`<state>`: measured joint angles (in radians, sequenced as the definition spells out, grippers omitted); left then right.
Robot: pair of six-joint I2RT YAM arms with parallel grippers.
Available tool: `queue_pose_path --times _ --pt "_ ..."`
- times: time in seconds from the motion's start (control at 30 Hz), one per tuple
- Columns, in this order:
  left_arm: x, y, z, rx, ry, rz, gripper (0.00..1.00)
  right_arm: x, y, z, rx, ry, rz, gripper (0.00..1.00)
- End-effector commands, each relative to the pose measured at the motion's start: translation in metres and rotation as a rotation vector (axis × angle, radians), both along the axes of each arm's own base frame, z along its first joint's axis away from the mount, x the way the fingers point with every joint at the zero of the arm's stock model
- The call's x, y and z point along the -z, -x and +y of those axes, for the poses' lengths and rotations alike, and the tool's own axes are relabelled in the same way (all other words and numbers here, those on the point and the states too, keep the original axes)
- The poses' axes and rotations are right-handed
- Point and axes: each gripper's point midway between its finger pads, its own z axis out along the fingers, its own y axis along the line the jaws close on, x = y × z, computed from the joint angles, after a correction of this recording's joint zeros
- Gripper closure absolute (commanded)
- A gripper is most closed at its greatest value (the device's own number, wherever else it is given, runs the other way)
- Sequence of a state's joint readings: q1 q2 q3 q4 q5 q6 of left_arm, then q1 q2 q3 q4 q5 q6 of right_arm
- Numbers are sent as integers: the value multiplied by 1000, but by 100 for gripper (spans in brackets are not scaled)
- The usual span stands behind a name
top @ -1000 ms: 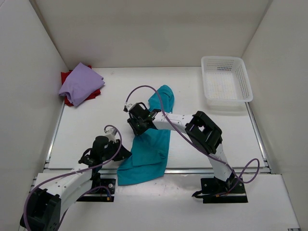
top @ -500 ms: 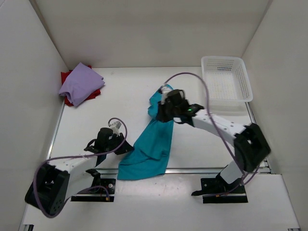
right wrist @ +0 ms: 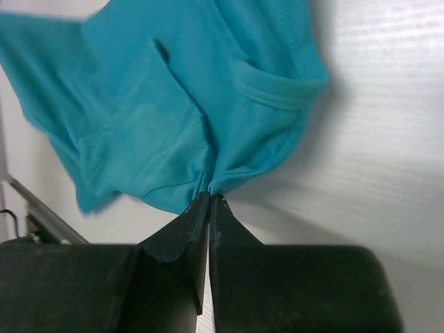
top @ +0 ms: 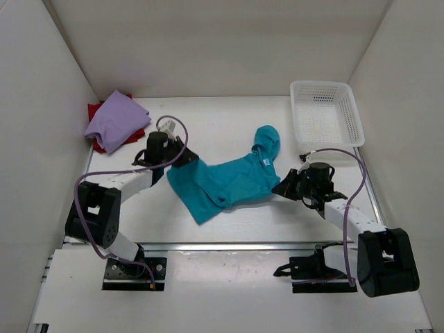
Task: Fold and stack the t-shirts
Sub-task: Flatten out the tshirt
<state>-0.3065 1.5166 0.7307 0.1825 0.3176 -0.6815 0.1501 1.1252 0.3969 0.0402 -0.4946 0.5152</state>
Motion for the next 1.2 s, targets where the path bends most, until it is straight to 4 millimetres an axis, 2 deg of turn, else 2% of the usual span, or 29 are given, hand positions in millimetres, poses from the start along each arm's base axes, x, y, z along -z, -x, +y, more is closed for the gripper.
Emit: queue_pose_path --times 0.0,0.03,0.1,0.13,0.2,0.23,0.27,0.3,0.33,0.37,0.4,0.47,0.53,0.57,0.6,0.67,0.7,0.73,0.77,0.8,0.87,0.93,0.97,1.0,1.07,1.1,1.17 --pt "-66 -45 3 -40 26 -136 100 -65 -39 23 -52 -143 -206 100" --pt "-73 -48 2 -41 24 -152 100 -73 -45 28 -66 -148 -222 100" --pt "-104 -67 8 -61 13 -190 100 -114 -74 43 -100 -168 -309 100" --pt "-125 -77 15 -77 12 -221 100 -126 -80 49 -119 -172 -332 100" --pt "-158 -84 23 -86 23 -252 100 -186 -107 61 -173 -218 -422 100" --pt "-166 -84 27 -87 4 -257 100 -197 -110 65 -195 -229 -438 100" --pt "-199 -86 34 -103 -12 -329 100 -228 -114 66 -211 -239 -504 100" --pt "-221 -82 42 -130 -37 -368 100 -250 -111 68 -221 -237 -556 100" --pt "-236 -77 46 -139 -64 -398 100 -264 -103 71 -243 -223 -595 100" --pt "-243 -70 53 -159 -89 -409 100 -268 -97 73 -253 -216 -602 100" --pt "-254 -60 60 -170 -93 -437 100 -262 -86 75 -266 -212 -582 100" --pt "-238 -44 67 -179 -140 -406 100 -240 -64 74 -264 -206 -543 100" --pt "-198 -14 72 -178 -208 -349 100 -177 -35 61 -215 -184 -427 100" --pt "-160 0 73 -161 -230 -284 100 -140 -15 55 -200 -169 -347 100" --pt "-158 14 75 -167 -207 -299 100 -124 -6 51 -192 -159 -325 100" --pt "-101 48 75 -133 -217 -228 100 -59 25 34 -113 -120 -174 100" --pt "-87 52 77 -139 -226 -203 100 -45 31 27 -83 -109 -144 100" --pt "-60 61 76 -123 -239 -156 100 -26 38 15 -28 -83 -114 100" --pt "-47 63 74 -115 -230 -127 99 -9 44 4 15 -67 -76 100" --pt "-40 64 65 -81 -204 -100 94 -4 47 2 21 -74 -59 100" --pt "-40 53 47 -77 -202 -118 85 -2 45 -6 41 -100 -56 100" --pt "-38 43 35 -87 -156 -104 81 -6 41 -6 39 -103 -82 100" --pt "-41 31 30 -83 -109 -120 80 -6 40 -6 41 -88 -88 100" --pt "-52 20 26 -101 -55 -156 77 -4 39 -6 43 -67 -94 100" --pt "-46 2 21 -132 -23 -133 72 -1 40 -3 35 -51 -98 100" --pt "-55 -8 18 -136 -15 -154 68 -1 42 1 15 -57 -101 100" --pt "-41 -29 11 -139 -28 -120 62 5 46 6 -7 -68 -93 100"
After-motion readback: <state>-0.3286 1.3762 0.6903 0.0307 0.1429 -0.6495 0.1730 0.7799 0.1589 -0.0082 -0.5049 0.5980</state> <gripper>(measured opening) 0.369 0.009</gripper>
